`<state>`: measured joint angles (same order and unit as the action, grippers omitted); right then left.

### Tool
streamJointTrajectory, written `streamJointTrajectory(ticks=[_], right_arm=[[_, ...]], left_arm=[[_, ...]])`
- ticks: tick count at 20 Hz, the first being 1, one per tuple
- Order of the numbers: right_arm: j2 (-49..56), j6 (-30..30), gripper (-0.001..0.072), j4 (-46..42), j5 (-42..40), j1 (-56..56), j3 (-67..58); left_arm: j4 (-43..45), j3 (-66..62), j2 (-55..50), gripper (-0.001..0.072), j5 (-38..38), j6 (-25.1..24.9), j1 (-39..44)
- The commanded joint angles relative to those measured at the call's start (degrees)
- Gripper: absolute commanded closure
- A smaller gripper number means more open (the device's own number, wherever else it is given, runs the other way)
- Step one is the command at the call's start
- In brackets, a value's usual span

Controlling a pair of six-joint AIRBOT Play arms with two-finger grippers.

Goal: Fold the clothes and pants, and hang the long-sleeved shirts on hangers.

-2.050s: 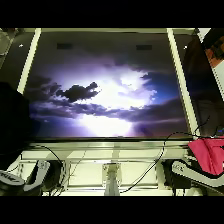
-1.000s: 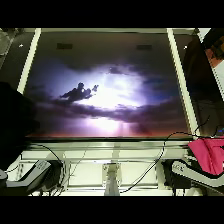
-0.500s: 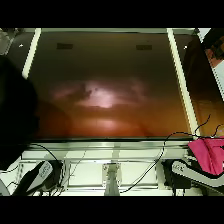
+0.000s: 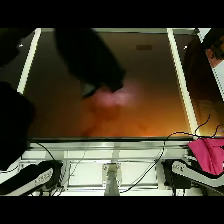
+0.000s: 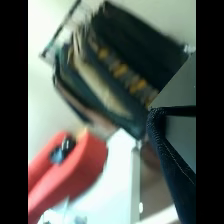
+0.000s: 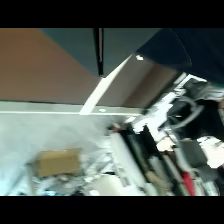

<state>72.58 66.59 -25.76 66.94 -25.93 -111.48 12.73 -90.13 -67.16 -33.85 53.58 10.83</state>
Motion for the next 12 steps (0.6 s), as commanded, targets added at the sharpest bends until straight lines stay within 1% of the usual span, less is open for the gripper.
streamJointTrajectory(ticks=[1, 2, 3, 4, 5, 6, 7, 8, 9, 10, 11, 12], right_arm=[[0.1, 4.5, 0.0692, -12.1, -1.0, 0.0, 0.0], [0.2, 6.3, 0.0692, -15.6, -1.0, 0.0, 0.0], [0.5, 7.7, 0.0692, -17.4, -0.9, 0.0, 0.0], [0.9, 8.4, 0.0692, -18.2, -0.9, 0.0, 0.0], [1.4, 8.4, 0.0692, -18.2, -0.4, 0.0, 0.0], [2.1, 8.4, 0.0692, -18.2, 0.2, 0.0, 0.0], [2.7, 8.7, 0.0692, -18.2, 1.5, 0.0, 0.0], [3.6, 9.5, 0.0692, -18.3, 3.7, 0.0, 0.0], [4.4, 9.5, 0.0693, -18.3, 5.9, 0.0, 0.2], [5.1, 9.6, 0.0693, -18.2, 7.8, 0.0, 1.0], [5.5, 9.9, 0.0694, -17.9, 9.1, 0.0, 2.4], [5.6, 9.9, 0.0694, -17.8, 10.2, 0.1, 4.9]], left_arm=[[0.3, -9.8, -10.4, 0.0694, -0.6, 0.0, 7.1], [1.0, -10.5, -12.6, 0.0694, -3.5, 0.0, 7.2], [3.1, -10.5, -14.7, 0.0693, -8.3, 0.1, 7.1], [8.2, -10.5, -16.6, 0.0693, -14.4, 1.9, 6.6], [15.0, -10.5, -18.2, 0.0693, -20.1, 5.8, 6.4], [23.7, -10.5, -19.6, 0.0694, -25.6, 10.2, 6.3], [34.0, -10.3, -20.9, 0.0694, -31.8, 14.6, 6.6], [43.4, -9.7, -22.0, 0.0695, -38.1, 17.7, 7.3], [50.6, -8.5, -22.8, 0.0694, -43.1, 18.4, 8.2], [57.2, -6.1, -23.1, 0.0695, -46.3, 18.4, 9.3], [61.6, -3.2, -23.1, 0.0695, -47.5, 18.4, 10.3], [64.0, -0.1, -23.0, 0.0695, -48.1, 18.4, 11.1]])
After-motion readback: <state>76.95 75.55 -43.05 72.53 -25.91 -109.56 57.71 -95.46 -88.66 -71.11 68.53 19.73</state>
